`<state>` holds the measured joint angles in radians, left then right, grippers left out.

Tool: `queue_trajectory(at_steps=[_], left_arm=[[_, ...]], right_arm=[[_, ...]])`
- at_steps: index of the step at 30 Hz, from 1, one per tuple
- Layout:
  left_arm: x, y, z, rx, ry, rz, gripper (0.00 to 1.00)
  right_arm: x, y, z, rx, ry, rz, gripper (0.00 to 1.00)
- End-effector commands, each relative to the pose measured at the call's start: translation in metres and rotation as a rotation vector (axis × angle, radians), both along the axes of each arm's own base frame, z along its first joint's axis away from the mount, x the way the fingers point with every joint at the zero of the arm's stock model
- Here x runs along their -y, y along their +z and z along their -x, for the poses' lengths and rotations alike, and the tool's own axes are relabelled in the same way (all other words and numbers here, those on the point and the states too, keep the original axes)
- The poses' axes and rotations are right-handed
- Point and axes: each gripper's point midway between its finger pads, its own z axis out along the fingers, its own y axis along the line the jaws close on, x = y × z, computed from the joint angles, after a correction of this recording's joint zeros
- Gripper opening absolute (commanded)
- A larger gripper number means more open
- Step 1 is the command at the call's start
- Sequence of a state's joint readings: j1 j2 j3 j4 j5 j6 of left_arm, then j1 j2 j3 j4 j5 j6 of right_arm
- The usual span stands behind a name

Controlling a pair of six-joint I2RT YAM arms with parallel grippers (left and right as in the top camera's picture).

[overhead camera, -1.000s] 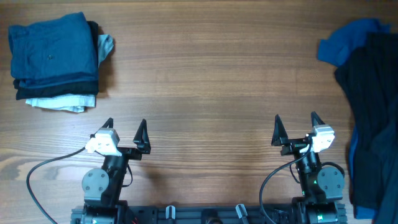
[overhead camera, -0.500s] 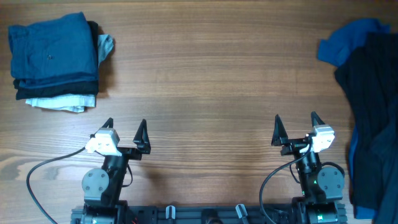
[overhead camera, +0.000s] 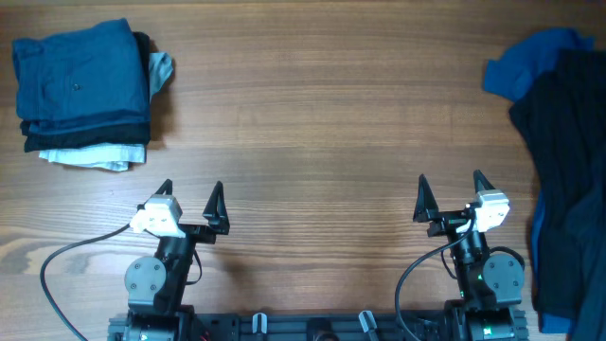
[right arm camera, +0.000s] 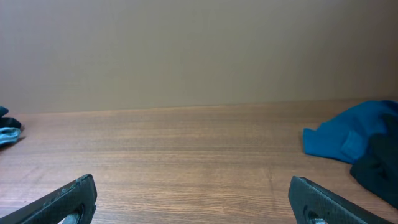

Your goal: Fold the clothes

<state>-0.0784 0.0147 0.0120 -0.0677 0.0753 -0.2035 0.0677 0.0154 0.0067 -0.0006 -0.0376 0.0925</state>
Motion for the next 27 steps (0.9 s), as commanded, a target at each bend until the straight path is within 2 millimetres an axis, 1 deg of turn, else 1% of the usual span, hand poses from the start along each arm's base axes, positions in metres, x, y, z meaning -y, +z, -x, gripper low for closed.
queue_trajectory(at_steps=[1,21,27], left_arm=[[-0.0028,-0.0041,-0.0006,-0.008,0.013,-0.018,1.00],[-0.0028,-0.0041,-0.0006,-0.008,0.013,-0.018,1.00],[-0.0028,-0.0041,-0.0006,-0.008,0.013,-0.018,1.00]], right_arm=[[-0.0022,0.0009,0.0005,0.004,0.014,-0.015,1.00],[-0.0022,0.0014,0.0005,0.006,0.013,-0.015,1.00],[-0.0010,0.0018,0.0004,-0.001,0.006,-0.077,1.00]])
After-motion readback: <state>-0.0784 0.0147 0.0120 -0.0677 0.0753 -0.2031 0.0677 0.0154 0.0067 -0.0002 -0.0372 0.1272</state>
